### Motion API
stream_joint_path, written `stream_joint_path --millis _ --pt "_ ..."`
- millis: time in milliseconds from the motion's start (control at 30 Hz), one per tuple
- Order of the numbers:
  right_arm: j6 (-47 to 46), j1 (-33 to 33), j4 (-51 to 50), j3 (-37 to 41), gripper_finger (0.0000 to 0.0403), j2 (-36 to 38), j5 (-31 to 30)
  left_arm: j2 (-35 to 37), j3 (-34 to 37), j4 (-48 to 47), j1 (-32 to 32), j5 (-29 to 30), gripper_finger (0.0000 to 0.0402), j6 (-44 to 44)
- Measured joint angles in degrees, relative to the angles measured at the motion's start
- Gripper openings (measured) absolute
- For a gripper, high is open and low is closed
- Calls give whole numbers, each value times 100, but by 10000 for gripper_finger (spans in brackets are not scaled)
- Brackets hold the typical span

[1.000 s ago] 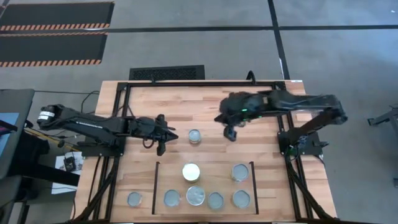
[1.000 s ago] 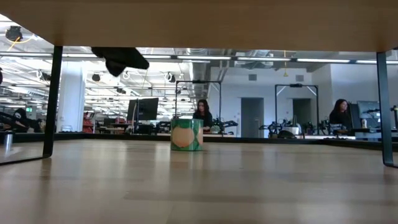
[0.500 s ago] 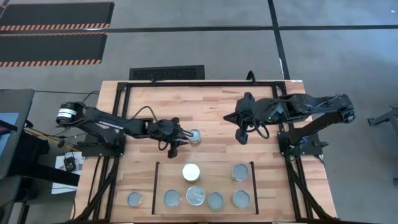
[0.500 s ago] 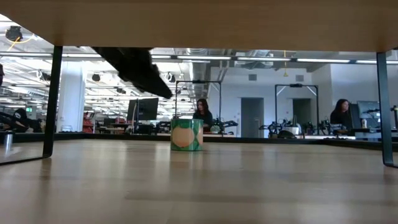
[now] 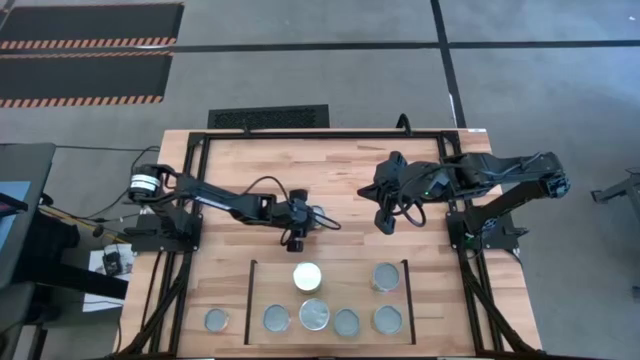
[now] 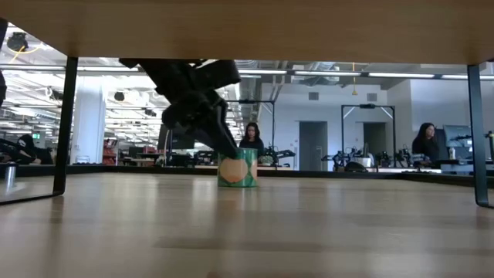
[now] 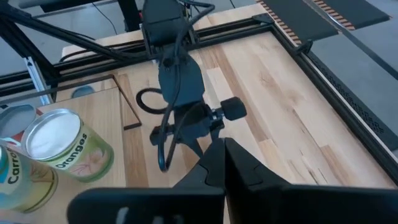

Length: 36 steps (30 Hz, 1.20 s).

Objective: Pick and place cans onto a shelf
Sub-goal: Put the canned peaches on the shelf

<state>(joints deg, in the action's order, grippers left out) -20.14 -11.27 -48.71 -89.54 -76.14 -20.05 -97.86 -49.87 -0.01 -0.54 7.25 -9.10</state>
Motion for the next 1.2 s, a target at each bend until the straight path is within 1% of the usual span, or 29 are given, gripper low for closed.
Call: stream_joint_path --millis 100,200,300,400,500,600,833,933,1133,1200 --pt "2 0 -39 -1 12 2 0 -140 -105 10 0 13 116 -40" --pt "5 2 -49 -2 12 0 2 -145 -130 -39 3 28 98 -97" --pt "61 5 -58 -2 12 0 4 -141 -129 -75 49 171 61 -129" --pt "100 22 -57 -1 12 0 4 -136 -130 -164 153 93 16 -130" --pt "118 22 -58 -2 12 0 4 -95 -131 -233 225 -81 9 -90" --pt "129 22 -64 -2 12 0 4 151 -101 -583 257 -101 4 -91" --pt "150 20 -100 -2 12 1 5 1229 -97 -1447 441 -651 2 47" --pt "256 20 -103 -2 12 0 4 1743 -89 -1817 444 -826 1 -53" --pt "291 92 -98 -2 12 0 11 2883 -91 -2553 220 -1428 1 -92" --pt "406 94 -87 -2 12 0 7 3293 -93 -2748 22 -1486 1 -87"
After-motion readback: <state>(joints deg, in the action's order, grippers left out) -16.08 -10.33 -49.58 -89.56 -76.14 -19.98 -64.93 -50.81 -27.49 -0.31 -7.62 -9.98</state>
